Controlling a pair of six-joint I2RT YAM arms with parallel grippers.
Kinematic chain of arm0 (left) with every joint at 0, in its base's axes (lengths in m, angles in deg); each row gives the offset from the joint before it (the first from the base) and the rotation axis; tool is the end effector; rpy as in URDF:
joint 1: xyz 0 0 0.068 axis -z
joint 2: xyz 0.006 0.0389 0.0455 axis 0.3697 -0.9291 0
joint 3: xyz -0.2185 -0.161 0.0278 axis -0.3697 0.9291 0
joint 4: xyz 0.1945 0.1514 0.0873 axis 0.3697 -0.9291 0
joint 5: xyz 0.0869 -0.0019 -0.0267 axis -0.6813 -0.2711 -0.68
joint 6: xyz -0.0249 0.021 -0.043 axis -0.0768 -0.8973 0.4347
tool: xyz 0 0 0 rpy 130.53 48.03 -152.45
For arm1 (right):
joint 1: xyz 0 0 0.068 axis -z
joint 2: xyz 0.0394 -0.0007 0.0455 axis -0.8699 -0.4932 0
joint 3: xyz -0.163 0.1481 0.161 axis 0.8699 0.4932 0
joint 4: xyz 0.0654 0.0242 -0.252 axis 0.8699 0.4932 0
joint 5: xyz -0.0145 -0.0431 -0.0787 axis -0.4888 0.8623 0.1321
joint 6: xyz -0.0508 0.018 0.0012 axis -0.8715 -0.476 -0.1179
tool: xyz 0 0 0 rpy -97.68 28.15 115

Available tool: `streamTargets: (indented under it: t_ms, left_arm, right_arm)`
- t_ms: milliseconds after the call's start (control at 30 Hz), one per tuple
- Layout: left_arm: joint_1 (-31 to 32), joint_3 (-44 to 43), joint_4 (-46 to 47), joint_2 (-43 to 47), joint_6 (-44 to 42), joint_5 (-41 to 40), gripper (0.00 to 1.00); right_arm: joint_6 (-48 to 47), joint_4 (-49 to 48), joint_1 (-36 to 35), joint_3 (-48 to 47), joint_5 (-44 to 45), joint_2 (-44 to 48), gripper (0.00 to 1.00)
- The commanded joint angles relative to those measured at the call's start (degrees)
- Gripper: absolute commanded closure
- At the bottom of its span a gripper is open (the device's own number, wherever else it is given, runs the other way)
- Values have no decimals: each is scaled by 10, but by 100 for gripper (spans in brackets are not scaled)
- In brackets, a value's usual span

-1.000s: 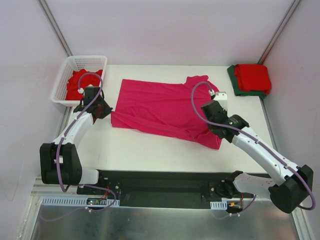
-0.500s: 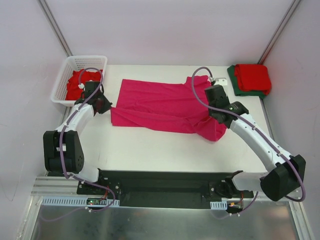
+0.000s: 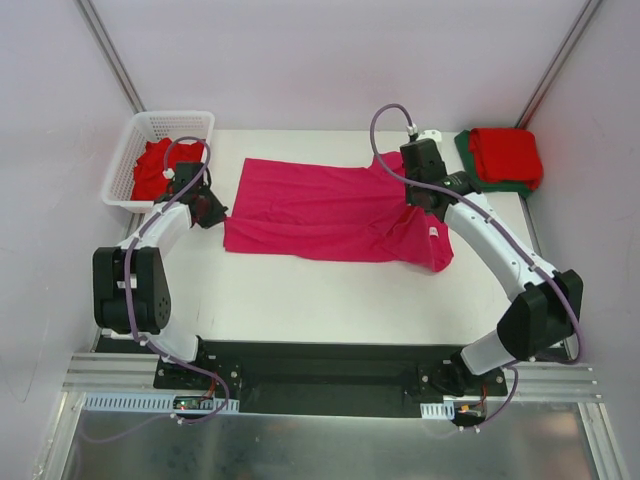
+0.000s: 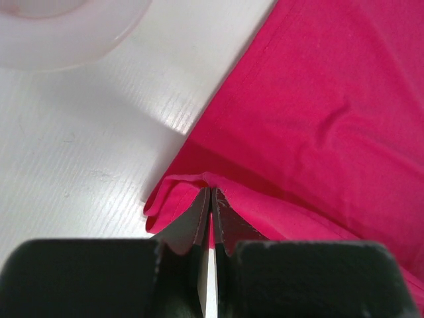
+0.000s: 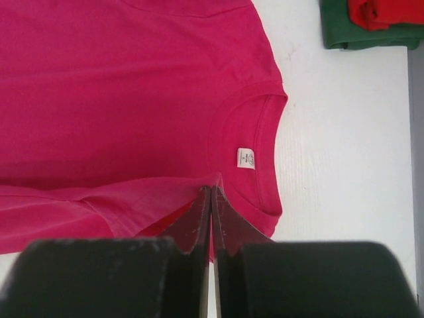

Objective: Fold and stack the t-shirts
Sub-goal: Fold the flattened tshirt in 1/3 of the way

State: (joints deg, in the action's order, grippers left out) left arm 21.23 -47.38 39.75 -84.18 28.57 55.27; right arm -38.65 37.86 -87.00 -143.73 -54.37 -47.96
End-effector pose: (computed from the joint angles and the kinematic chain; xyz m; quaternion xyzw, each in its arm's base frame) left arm 0.3414 0.0018 0.2292 -0.2767 0.8786 -0.1285 0.3674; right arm 0.3028 0.1323 0.3460 -0.1186 0.8750 -0.1349 0.4495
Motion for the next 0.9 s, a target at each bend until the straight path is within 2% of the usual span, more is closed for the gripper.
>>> streamTargets:
  t_ms: [0, 233, 500, 633, 867]
  left_arm:
    - [-3, -30, 14, -11, -7, 13, 100]
    - [-3, -36, 15, -22, -8, 22, 100]
    - [-2, -33, 17, -29, -6, 27, 100]
    - [-2, -31, 19, -34, -5, 29, 100]
    - [-3, -30, 20, -34, -6, 27, 100]
  right_arm:
    - [-11, -16, 4, -35, -12, -28, 98]
    - [2, -21, 6, -18, -45, -55, 99]
    - [54, -35, 4, 89, -165, -70, 99]
    - [60, -39, -3, 112, -215, -87, 99]
    - [59, -42, -18, 121, -214, -109, 98]
